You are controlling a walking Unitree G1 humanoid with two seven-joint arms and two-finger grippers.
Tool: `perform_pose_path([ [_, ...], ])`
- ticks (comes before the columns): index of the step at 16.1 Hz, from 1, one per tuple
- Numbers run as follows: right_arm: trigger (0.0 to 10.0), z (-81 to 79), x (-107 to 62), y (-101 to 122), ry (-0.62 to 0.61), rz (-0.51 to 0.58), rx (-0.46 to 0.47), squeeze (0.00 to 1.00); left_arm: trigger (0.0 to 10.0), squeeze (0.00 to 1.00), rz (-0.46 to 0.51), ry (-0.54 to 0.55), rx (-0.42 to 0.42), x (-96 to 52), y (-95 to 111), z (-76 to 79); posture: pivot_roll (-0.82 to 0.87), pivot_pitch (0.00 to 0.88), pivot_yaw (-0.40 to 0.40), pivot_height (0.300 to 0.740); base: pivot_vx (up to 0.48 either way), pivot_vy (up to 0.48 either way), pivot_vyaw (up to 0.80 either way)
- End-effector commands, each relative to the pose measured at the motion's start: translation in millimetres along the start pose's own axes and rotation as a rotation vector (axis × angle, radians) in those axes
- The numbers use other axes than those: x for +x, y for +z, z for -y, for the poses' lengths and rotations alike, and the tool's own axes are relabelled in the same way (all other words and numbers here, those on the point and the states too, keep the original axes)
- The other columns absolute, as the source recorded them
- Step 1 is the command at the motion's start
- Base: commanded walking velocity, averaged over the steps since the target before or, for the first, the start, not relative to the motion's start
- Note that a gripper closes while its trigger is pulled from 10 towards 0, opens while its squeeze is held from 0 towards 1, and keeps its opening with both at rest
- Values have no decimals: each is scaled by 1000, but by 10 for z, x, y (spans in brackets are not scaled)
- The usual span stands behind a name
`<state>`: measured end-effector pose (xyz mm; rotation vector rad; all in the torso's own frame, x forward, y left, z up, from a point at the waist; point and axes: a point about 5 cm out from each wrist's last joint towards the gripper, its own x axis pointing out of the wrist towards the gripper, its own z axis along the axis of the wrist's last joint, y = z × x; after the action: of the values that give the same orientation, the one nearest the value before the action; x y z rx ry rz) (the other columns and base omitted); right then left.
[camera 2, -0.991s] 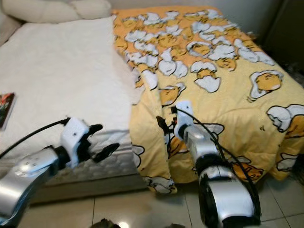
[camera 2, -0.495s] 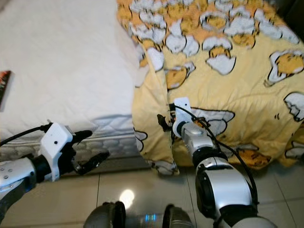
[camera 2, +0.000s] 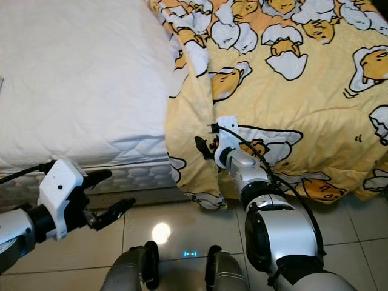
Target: Clean up the room
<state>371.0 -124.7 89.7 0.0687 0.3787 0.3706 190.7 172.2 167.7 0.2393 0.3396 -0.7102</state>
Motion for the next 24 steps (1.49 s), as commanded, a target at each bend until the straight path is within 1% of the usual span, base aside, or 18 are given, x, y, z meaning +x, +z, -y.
perform_pose_path([
  [1, 0, -12, 0, -48, -1, -12, 24, 0, 10000, 0, -5, -1, 7, -49, 17, 29, 270, 304, 32, 740, 0, 0, 0],
  [5, 0, -15, 11, -24, -34, -4, 27, 0, 10000, 0, -17, -9, 8, -111, 27, 67, 298, 320, 45, 740, 0, 0, 0],
  [9, 0, 11, 10, 3, -62, 7, 40, 0, 10000, 0, -29, -8, 9, -183, 39, 102, 325, 334, 40, 740, 0, 0, 0],
  [10, 0, 12, 11, 13, -62, 10, 39, 0, 10000, 0, -36, 0, 11, -222, 42, 104, 336, 333, 38, 740, 0, 0, 0],
  [13, 0, -16, 21, 28, -44, 20, 46, 0, 10000, 0, -53, 4, 12, -279, 28, 127, 343, 327, 38, 740, 0, 0, 0],
  [20, 0, -46, 24, -2, -28, 24, 76, 0, 10000, 0, -47, -1, 4, -255, 35, 144, 326, 324, 18, 740, 0, 0, 0],
  [24, 0, -149, 46, 11, 45, 47, 73, 0, 10000, 0, -55, -18, -8, -166, -41, 133, 268, 293, -3, 740, 0, 0, 0],
])
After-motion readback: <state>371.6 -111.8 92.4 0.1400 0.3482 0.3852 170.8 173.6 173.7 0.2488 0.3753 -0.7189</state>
